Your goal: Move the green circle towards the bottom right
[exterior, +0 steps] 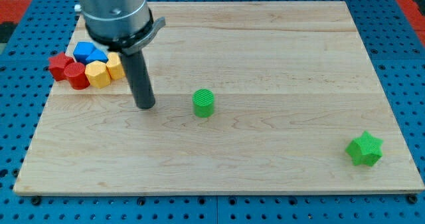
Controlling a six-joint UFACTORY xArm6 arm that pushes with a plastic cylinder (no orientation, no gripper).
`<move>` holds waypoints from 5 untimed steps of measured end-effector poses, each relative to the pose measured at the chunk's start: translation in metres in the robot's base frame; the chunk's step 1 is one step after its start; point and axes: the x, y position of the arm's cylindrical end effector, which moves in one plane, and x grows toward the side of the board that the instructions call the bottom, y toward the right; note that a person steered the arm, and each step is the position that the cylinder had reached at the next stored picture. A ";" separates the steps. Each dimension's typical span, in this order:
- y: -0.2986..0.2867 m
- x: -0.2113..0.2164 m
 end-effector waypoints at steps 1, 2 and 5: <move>0.075 0.000; 0.159 0.009; 0.105 0.029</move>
